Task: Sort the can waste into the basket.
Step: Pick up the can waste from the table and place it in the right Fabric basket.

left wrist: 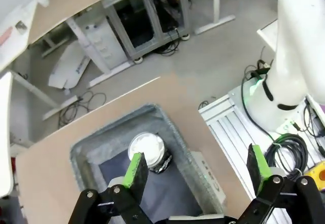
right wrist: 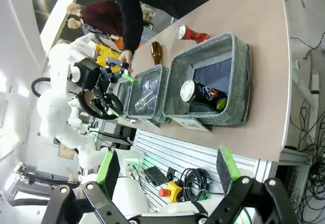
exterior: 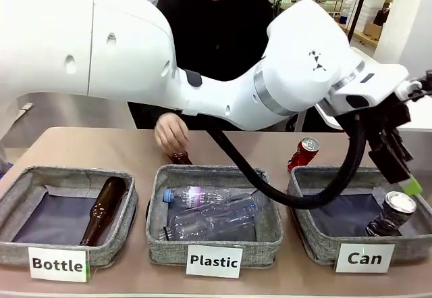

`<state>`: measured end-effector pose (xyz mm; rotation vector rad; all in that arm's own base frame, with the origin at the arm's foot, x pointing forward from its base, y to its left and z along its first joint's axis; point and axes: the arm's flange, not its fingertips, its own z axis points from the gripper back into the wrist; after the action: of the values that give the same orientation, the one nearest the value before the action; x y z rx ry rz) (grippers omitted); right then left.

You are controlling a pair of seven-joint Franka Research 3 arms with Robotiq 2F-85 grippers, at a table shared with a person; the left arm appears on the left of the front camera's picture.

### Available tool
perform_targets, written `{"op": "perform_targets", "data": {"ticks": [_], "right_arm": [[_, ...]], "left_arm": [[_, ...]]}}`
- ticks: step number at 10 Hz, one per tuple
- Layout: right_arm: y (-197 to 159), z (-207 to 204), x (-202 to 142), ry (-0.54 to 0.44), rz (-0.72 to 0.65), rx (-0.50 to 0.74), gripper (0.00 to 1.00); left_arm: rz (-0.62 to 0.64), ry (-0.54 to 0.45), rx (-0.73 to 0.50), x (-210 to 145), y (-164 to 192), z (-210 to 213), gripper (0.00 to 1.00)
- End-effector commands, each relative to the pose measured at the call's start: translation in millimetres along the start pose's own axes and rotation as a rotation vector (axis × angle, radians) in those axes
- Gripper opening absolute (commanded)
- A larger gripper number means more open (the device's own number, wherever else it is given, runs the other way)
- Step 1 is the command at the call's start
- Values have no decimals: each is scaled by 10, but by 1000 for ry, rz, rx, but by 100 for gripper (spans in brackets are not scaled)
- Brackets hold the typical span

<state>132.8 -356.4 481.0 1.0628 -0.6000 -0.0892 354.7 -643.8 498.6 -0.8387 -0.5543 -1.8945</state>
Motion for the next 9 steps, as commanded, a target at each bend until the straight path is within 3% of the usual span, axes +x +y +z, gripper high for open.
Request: {"op": "perform_targets", "data": {"ticks": [1,4,7,9], "right_arm": [[87,-109,19,31,16,-8,100],[471,-629,178,127,75,7,100],[897,-1616,287,283,73,58,100],[1150,-2305,253,391,5,148,100]], "left_arm": [[122,-2,31,-111,-10,492,100],[333,-46,92,-615,-386,1704,100],[526,-138,206,-1505,-1035,2888,100],[699,-261,245,-2245,-1627,3549,100]]}}
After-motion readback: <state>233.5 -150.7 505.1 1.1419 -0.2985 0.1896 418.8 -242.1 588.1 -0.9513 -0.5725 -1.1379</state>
